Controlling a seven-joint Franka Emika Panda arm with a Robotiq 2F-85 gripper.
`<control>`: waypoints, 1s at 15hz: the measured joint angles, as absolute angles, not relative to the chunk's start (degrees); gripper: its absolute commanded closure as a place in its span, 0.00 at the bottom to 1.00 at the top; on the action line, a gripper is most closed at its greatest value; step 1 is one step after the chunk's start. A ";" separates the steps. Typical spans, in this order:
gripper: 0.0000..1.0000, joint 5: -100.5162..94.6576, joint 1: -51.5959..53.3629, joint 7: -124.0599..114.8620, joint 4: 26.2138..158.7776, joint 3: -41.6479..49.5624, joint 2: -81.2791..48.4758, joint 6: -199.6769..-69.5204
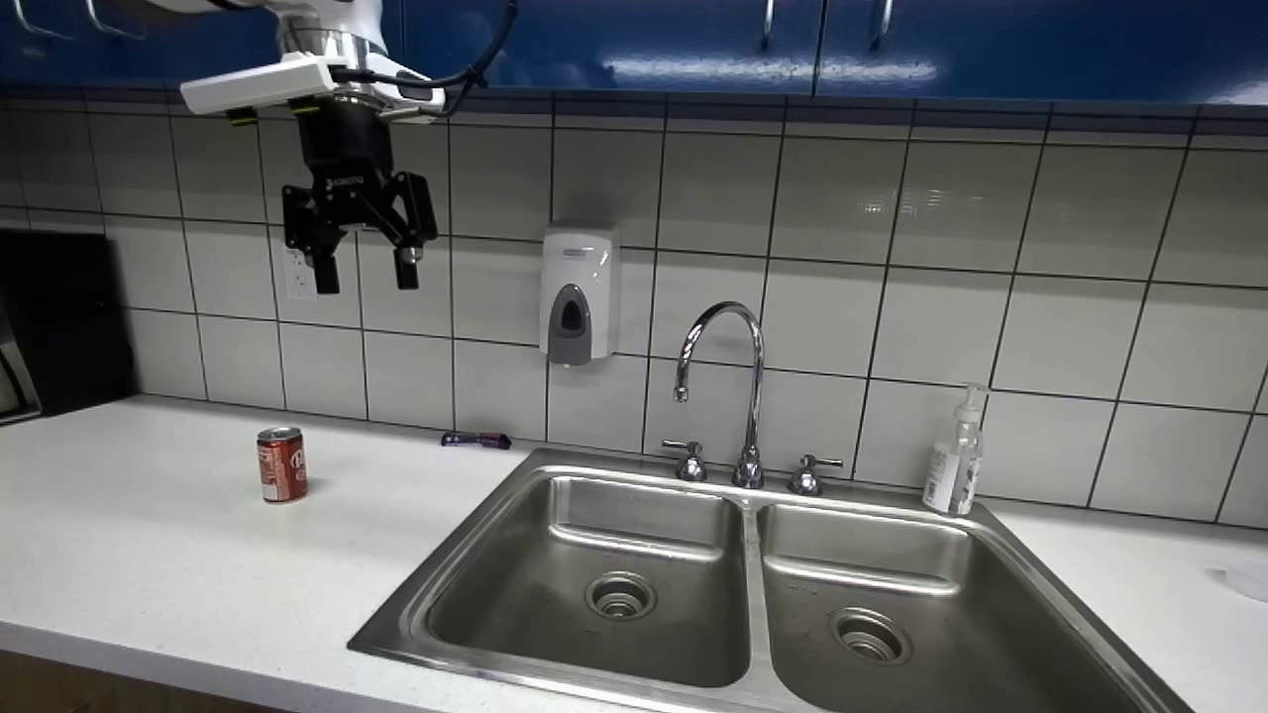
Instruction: Put the can in the left sink
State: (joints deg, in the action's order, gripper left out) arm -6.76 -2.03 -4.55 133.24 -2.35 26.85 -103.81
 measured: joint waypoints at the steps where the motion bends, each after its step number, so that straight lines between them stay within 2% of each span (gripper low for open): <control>1: 0.00 -6.76 -2.03 -4.55 133.24 -2.35 26.84 -103.81; 6: 0.00 -6.76 -1.90 -4.43 134.02 -2.19 25.54 -105.80; 15: 0.00 -6.63 1.24 -1.66 134.95 -1.79 12.48 -122.03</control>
